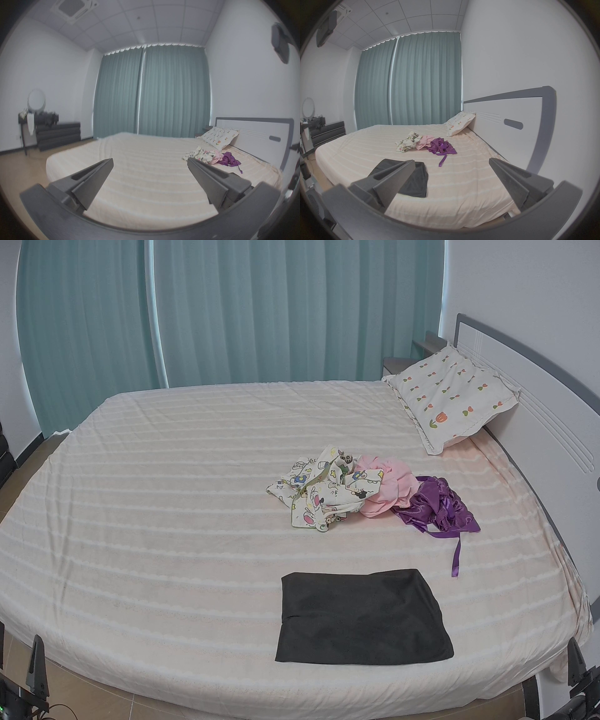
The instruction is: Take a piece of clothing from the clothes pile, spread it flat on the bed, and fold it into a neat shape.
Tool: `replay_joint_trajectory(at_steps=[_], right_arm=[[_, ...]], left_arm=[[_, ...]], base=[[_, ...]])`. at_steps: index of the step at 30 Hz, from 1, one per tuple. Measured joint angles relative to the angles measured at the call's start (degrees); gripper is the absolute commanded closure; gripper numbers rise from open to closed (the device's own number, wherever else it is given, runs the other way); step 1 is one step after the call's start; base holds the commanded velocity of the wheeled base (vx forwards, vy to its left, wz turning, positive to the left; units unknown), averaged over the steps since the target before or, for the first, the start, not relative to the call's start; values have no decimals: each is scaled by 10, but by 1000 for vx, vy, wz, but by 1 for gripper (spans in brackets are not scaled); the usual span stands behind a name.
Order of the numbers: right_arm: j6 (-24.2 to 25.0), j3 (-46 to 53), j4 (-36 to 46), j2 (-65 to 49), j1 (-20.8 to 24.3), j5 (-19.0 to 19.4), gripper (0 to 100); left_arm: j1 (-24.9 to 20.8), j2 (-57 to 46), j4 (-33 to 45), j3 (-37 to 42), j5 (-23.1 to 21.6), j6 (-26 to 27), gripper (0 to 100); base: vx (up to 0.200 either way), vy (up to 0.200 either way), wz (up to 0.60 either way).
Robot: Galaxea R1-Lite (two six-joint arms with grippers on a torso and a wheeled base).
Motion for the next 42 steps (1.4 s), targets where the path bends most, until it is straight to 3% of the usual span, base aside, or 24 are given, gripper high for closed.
replay_joint_trajectory(at_steps=[3, 7, 12, 16, 23, 27, 33, 39, 42], right_arm=[[-2, 1, -3, -1, 0, -11, 0], [-3, 2, -6, -1, 0, -13, 0], [16, 6, -9, -1, 0, 43, 0], [21, 13, -21, -1, 0, 59, 0], [7, 18, -32, -1, 0, 69, 0], [8, 18, -32, -1, 0, 69, 0], [10, 18, -32, -1, 0, 69, 0], [9, 18, -33, 0, 0, 69, 0], [9, 18, -33, 0, 0, 69, 0]], left_arm=[[1, -1, -43, 14, -20, 32, 0], [1, -2, -34, 21, -43, 44, 0], [1, -2, 9, 23, -81, 48, 0], [1, -2, 10, 24, -115, 32, 0], [1, -2, 11, 24, -113, 13, 0], [1, -2, 11, 24, -85, -15, 0], [1, -2, 36, 24, -54, -15, 0], [1, -2, 42, 24, -62, -4, 0], [1, -2, 44, 24, -95, 16, 0]], base=[[0, 0, 0], [0, 0, 0], [0, 0, 0], [0, 0, 0], [0, 0, 0], [0, 0, 0], [0, 0, 0], [0, 0, 0], [0, 0, 0]])
